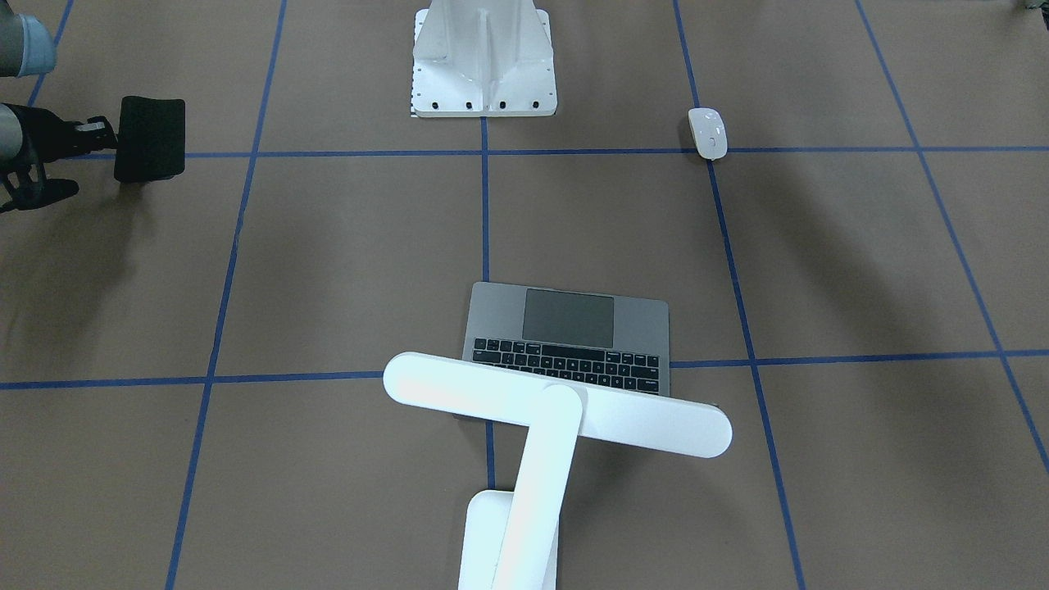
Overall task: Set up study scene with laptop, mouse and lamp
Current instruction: 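Pinch the black mousepad's edge with the right gripper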
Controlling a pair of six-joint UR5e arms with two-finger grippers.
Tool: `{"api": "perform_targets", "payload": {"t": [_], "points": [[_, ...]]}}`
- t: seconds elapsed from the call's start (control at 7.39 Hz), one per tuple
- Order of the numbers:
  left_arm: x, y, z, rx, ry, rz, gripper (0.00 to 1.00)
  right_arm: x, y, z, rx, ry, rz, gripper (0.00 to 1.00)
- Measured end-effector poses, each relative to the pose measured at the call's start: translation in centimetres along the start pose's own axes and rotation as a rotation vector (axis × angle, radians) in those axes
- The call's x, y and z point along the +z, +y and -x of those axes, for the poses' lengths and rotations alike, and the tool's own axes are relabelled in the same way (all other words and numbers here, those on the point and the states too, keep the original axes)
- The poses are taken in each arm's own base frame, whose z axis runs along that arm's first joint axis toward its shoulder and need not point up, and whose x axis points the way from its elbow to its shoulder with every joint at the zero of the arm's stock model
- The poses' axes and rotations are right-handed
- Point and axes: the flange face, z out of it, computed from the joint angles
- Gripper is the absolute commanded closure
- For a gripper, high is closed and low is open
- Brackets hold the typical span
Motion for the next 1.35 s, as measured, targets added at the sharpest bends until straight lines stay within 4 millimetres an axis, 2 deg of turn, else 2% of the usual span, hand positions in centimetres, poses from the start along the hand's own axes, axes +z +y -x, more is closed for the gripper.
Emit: {"api": "perform_targets", "payload": {"t": [0.14,0.27,0.41,0.54,0.81,1.35], "points": [[-0.1,0.0,0.1,0.002,-0.001,0.003,0.00,-0.4,0.0,-0.1,0.006,0.000,-0.010,0.76],[-0.1,-0.1,0.1,0.005,-0.001,0.004,0.00,-0.4,0.1,-0.3,0.012,0.005,-0.011,0.40],[-0.1,-0.2,0.1,0.007,-0.001,0.004,0.00,-0.1,0.2,-0.5,0.013,0.007,-0.005,0.32],[-0.2,-0.3,0.1,0.007,-0.002,0.002,0.00,0.7,0.1,-0.5,0.008,0.015,0.014,0.03],[-0.4,-0.5,0.2,0.008,-0.003,-0.002,0.00,3.3,-0.3,-0.3,-0.028,0.055,0.062,0.00],[-0.5,-0.7,0.2,0.010,-0.003,-0.004,0.00,3.9,-0.8,0.2,-0.053,0.063,0.069,0.00]]}}
